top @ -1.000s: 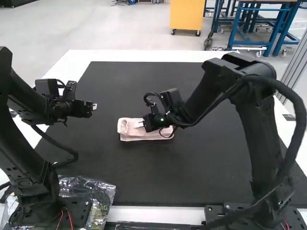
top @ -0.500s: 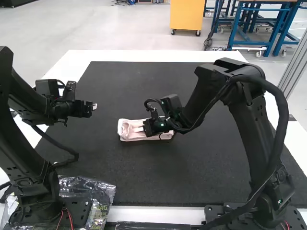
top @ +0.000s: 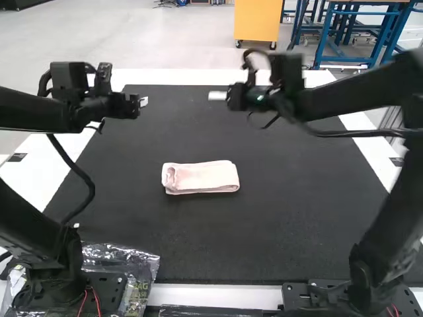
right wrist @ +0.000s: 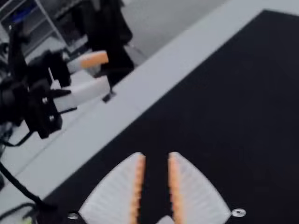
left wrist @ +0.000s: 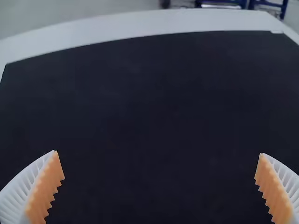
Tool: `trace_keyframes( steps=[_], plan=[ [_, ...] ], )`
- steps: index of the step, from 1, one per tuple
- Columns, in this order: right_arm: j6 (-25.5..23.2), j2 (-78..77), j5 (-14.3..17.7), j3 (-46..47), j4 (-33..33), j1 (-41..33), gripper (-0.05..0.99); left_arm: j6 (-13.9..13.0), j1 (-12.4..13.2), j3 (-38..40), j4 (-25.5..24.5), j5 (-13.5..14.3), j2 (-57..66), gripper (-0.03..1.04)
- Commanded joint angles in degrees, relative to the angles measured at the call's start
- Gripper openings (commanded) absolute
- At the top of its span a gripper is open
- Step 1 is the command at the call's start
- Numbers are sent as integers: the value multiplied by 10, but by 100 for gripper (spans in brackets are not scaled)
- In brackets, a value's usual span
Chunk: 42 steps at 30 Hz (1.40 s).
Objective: Fold the towel.
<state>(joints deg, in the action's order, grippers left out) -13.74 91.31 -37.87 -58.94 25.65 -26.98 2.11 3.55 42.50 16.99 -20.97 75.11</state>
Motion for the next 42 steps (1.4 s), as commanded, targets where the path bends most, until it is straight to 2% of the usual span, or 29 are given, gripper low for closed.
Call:
trace_keyframes(
  steps=[1,4,5,8,11,17,22,27,32,34,36,37,38,39,41,42],
  plan=[
    [-9,-85,17,1,-20,26,56,23,-24,29,-15,15,-53,97],
    [-8,-169,41,19,-40,50,90,36,-38,33,-28,28,-105,97],
    [-8,-199,46,26,-46,58,91,36,-40,32,-35,33,-125,97],
    [-9,-297,69,55,-47,82,91,39,-42,26,-54,42,-187,97],
    [-9,-404,101,79,-64,115,91,57,-41,14,-67,50,-260,97],
    [-28,-634,96,117,-121,219,91,59,-41,-21,-101,63,-418,97],
    [-38,-779,89,126,-180,263,91,68,-40,-59,-122,81,-560,97],
    [-40,-870,117,126,-214,267,91,76,-42,-83,-167,93,-691,97],
    [-29,-913,162,126,-250,265,91,80,-40,-86,-244,93,-751,97],
    [-24,-912,201,127,-263,264,91,80,-41,-82,-251,93,-751,97],
    [-2,-912,230,144,-271,263,91,77,-41,-86,-248,108,-751,97],
    [15,-913,251,160,-275,263,91,68,-40,-90,-253,117,-751,97],
    [48,-913,259,186,-281,262,91,59,-39,-98,-257,123,-751,97],
    [82,-912,265,218,-281,262,91,51,-40,-109,-247,125,-751,97],
    [115,-913,281,277,-281,262,91,27,-41,-145,-202,124,-751,97],
    [128,-913,312,307,-274,261,91,25,-42,-164,-173,124,-751,97]
  ],
)
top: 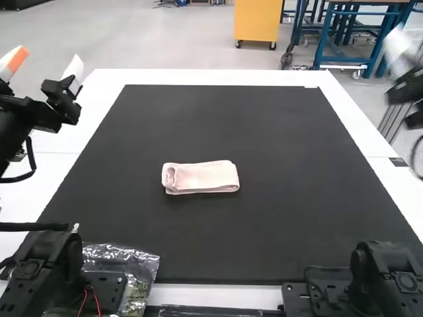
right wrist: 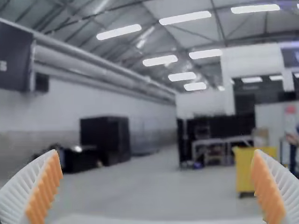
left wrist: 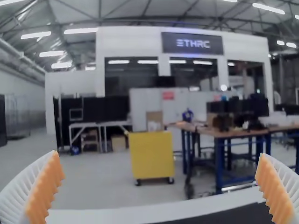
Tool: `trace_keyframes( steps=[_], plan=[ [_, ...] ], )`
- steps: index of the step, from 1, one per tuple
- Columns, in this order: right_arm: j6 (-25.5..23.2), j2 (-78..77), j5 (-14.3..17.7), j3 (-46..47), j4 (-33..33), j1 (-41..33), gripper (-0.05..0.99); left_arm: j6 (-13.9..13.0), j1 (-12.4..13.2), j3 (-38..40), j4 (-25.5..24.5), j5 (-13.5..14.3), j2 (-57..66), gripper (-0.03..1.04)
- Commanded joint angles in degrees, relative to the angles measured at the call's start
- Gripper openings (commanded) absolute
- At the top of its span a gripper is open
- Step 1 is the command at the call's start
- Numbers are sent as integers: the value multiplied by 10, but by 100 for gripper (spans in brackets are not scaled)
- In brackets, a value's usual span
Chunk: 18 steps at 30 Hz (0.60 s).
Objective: Fold the towel.
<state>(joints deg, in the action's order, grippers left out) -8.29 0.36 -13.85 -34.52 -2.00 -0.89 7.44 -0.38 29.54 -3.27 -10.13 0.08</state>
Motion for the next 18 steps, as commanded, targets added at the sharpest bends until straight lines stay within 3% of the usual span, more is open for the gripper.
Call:
trace_keyframes(
  steps=[1,5,7,9,11,16,18],
  plan=[
    [80,-4,102,89,15,0,91,-29,-1,-55,57,18,-1,97],
    [107,-4,87,168,41,0,91,-30,2,-133,136,60,-1,97],
    [101,-3,90,212,120,1,91,-45,2,-171,158,58,-1,97],
    [102,-4,146,256,193,2,91,-45,1,-205,172,58,-1,97],
    [103,-4,152,290,251,3,91,-43,2,-228,204,58,-1,97],
    [103,-4,208,345,259,4,91,-44,3,-266,203,78,-1,97],
    [108,-4,218,344,198,4,91,-44,3,-284,184,95,-1,97]
  ],
)
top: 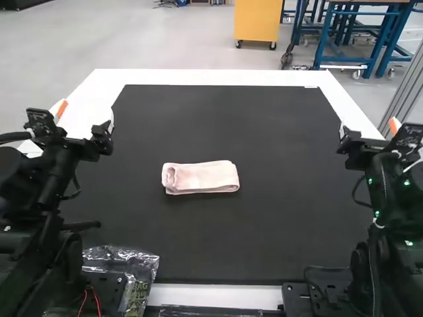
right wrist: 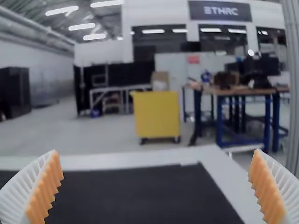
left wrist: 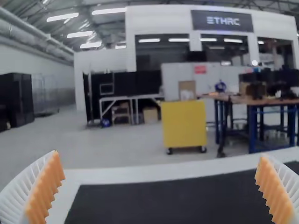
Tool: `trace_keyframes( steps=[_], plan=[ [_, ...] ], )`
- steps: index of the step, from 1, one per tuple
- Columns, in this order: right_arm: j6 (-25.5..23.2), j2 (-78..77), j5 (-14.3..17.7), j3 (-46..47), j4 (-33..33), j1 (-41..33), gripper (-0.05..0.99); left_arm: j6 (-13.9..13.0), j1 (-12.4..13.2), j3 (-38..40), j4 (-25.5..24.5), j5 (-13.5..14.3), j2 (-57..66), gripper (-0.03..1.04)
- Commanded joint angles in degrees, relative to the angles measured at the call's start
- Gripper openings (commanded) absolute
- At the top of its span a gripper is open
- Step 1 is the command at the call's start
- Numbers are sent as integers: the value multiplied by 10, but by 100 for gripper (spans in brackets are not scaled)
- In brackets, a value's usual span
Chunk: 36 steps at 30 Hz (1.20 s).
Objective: Fold the towel.
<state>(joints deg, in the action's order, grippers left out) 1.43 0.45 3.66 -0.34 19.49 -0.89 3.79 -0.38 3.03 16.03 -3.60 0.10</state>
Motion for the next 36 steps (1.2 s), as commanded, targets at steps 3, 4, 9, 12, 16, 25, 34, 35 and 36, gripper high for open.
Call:
trace_keyframes(
  steps=[3,4,9,12,16,25,34,35,36],
  plan=[
    [8,-4,43,3,-80,4,91,-5,3,-31,-65,62,-1,97],
    [7,-4,43,3,-103,4,91,-5,3,-30,-84,74,-1,97],
    [23,-4,42,3,-167,5,91,15,3,-30,-138,107,-1,97],
    [38,-4,38,3,-178,4,91,10,2,-30,-152,107,-1,97],
    [38,-4,26,3,-181,3,91,10,3,-31,-154,108,-1,97],
    [38,-4,4,3,-186,2,91,10,2,-31,-154,108,-1,97],
    [38,-4,3,3,-186,2,91,10,2,-30,-154,108,-1,97],
    [38,-4,4,3,-186,2,91,10,2,-30,-154,108,-1,97],
    [38,-4,4,3,-186,2,91,10,2,-31,-154,108,-1,97]
  ],
)
